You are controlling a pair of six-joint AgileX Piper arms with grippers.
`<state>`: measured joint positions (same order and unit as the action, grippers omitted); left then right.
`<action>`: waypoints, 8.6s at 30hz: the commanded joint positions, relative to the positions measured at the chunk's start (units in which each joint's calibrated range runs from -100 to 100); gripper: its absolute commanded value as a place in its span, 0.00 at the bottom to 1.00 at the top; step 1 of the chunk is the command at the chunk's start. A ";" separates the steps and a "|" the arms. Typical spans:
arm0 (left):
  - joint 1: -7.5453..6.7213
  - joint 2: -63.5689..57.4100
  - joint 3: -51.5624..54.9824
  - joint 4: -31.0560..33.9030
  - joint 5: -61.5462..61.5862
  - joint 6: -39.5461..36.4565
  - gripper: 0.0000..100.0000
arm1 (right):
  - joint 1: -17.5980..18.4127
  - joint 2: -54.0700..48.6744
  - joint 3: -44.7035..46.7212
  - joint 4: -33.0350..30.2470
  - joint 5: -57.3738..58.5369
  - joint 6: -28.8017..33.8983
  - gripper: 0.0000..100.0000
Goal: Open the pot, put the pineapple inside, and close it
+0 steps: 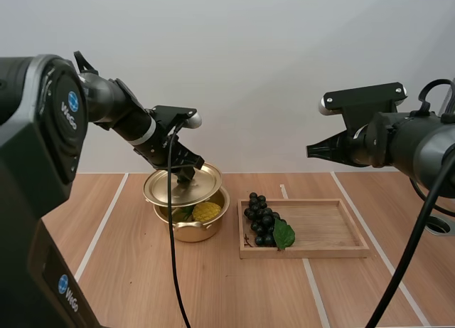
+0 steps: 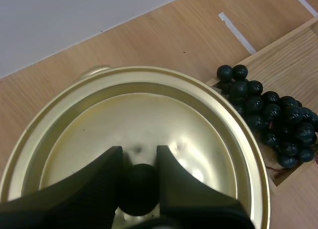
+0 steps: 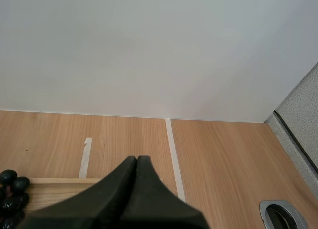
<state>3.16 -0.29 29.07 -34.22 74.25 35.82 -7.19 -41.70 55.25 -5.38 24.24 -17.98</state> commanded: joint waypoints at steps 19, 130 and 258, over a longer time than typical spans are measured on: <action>-2.93 4.74 0.09 -2.44 -1.66 3.17 0.00 | -0.19 -0.71 0.22 -0.09 -3.04 0.32 0.00; -0.69 -97.20 16.84 6.21 -36.91 -11.11 0.00 | 6.53 -49.72 9.52 -0.89 -27.53 0.02 0.00; -1.23 -99.71 70.93 24.24 -44.22 -39.75 0.00 | 6.82 -58.30 44.75 13.30 8.17 -0.17 0.00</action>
<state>1.84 -99.82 100.00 -9.99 31.09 -3.35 -0.15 -99.58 99.96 7.68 34.14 -18.38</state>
